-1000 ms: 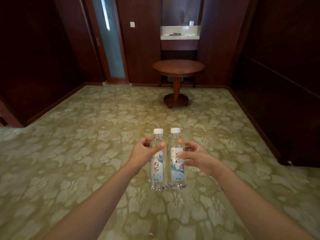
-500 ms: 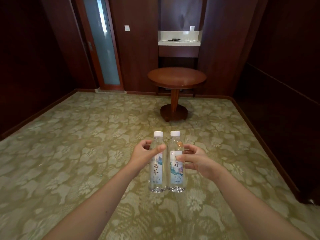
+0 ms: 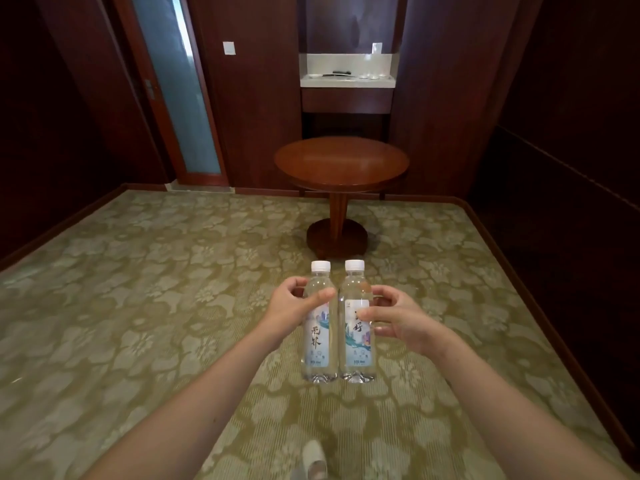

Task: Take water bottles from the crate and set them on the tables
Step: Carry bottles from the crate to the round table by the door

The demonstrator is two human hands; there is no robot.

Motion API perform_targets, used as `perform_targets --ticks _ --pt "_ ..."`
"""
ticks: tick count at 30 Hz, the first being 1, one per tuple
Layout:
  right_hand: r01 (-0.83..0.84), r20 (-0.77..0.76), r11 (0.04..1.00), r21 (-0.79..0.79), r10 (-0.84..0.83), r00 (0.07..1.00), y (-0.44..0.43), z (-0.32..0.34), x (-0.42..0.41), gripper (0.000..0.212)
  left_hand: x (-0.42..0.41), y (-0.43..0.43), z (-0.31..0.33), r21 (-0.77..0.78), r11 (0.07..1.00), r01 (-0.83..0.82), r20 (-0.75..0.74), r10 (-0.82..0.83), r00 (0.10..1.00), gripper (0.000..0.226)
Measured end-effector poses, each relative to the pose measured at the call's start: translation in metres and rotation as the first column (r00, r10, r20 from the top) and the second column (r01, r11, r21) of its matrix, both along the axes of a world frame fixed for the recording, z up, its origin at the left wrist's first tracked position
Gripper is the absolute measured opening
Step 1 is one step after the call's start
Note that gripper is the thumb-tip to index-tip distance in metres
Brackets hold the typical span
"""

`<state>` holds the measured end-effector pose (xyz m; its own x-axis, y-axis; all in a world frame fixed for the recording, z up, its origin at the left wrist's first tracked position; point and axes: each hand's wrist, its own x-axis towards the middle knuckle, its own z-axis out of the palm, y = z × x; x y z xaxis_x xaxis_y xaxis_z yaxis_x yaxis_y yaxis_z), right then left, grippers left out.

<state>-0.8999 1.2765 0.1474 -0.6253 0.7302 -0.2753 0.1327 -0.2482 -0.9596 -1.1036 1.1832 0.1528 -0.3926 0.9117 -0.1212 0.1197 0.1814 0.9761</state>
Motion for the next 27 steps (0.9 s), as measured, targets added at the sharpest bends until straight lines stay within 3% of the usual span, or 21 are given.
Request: perform_targets --ticks 8,17,23,27 --pt "0.063 0.021 0.997 0.035 -0.064 0.998 0.184 0.007 -0.059 0.050 -0.064 0.197 0.003 0.022 0.998 0.053 -0.018 -0.052 0.998 0.072" --pt "0.078 0.008 0.996 0.041 -0.078 0.997 0.361 0.017 -0.120 0.053 -0.131 0.381 0.011 0.025 0.996 0.090 -0.008 -0.089 0.996 0.059" --pt "0.030 -0.018 0.999 0.028 -0.029 0.999 0.500 0.010 -0.176 0.059 -0.183 0.509 0.007 0.024 0.999 0.044 -0.035 -0.043 0.998 0.073" --pt "0.003 -0.011 0.999 0.035 -0.003 1.000 0.604 0.012 -0.214 0.059 -0.216 0.602 0.014 0.024 1.000 0.010 -0.042 -0.009 0.999 0.067"
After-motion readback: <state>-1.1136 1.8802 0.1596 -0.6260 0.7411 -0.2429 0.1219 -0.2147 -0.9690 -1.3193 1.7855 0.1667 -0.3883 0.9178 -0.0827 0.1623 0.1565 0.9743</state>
